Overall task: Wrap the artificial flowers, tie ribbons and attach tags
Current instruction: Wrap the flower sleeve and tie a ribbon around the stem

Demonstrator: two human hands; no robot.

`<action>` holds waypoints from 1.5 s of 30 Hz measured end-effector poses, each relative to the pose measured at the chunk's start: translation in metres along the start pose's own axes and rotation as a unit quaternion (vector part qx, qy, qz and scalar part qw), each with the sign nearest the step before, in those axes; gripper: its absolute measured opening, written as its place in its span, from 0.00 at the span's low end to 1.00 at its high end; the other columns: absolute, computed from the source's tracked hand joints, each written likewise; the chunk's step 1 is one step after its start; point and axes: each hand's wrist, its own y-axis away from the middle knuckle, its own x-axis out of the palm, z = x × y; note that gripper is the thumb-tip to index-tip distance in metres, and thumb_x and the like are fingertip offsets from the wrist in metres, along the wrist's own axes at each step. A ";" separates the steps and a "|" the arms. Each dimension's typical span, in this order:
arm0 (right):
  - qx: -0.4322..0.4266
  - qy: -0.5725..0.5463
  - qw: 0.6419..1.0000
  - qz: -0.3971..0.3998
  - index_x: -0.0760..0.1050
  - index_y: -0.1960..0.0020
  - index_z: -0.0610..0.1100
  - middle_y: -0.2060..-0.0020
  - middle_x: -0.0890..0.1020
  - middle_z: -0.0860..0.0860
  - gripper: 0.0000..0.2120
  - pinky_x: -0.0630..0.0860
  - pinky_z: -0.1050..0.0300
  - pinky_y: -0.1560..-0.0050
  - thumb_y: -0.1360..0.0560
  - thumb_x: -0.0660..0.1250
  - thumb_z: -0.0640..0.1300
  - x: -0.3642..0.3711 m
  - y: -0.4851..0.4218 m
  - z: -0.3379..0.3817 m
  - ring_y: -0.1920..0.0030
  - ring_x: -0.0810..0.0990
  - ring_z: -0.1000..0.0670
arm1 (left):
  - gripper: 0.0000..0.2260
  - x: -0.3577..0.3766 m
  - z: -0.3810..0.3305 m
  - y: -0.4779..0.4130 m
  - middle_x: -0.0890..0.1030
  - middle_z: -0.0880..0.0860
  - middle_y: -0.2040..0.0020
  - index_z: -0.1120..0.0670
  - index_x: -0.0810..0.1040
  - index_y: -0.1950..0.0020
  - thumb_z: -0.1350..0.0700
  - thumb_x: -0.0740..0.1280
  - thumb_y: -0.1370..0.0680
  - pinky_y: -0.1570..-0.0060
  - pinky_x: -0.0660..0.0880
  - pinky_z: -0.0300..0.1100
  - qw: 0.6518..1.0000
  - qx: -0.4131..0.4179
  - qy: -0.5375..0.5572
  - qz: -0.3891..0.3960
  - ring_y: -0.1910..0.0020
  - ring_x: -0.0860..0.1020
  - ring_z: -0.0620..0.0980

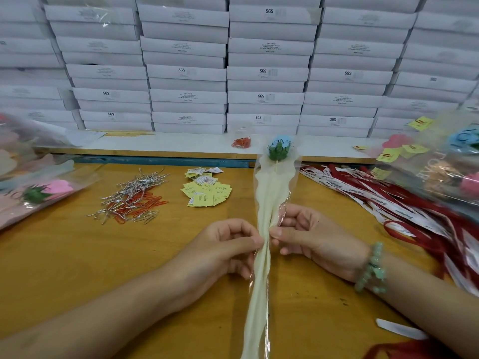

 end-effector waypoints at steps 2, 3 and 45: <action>-0.001 0.001 1.000 -0.002 0.81 0.52 0.44 0.61 0.82 0.50 0.08 0.78 0.66 0.65 0.30 0.69 0.36 -0.001 0.000 0.000 0.62 0.80 0.56 | 0.04 -0.001 0.003 0.000 0.76 0.54 0.69 0.58 0.79 0.57 0.58 0.72 0.29 0.75 0.72 0.36 0.999 0.005 -0.034 -0.015 0.74 0.72 0.47; -0.001 0.002 1.000 0.000 0.81 0.53 0.44 0.61 0.82 0.50 0.08 0.79 0.66 0.65 0.30 0.69 0.36 -0.001 0.000 0.000 0.63 0.80 0.55 | 0.02 -0.001 0.004 0.000 0.76 0.54 0.70 0.56 0.80 0.58 0.58 0.72 0.28 0.77 0.71 0.36 0.998 0.015 -0.054 -0.024 0.75 0.72 0.47; 0.024 0.023 0.999 -0.015 0.69 0.52 0.42 0.62 0.84 0.48 0.18 0.81 0.61 0.61 0.36 0.73 0.32 0.001 -0.001 -0.001 0.60 0.84 0.52 | 0.06 0.009 0.006 0.011 0.72 0.46 0.72 0.57 0.78 0.59 0.62 0.68 0.22 0.73 0.64 0.30 0.939 0.176 -0.283 -0.085 0.76 0.68 0.39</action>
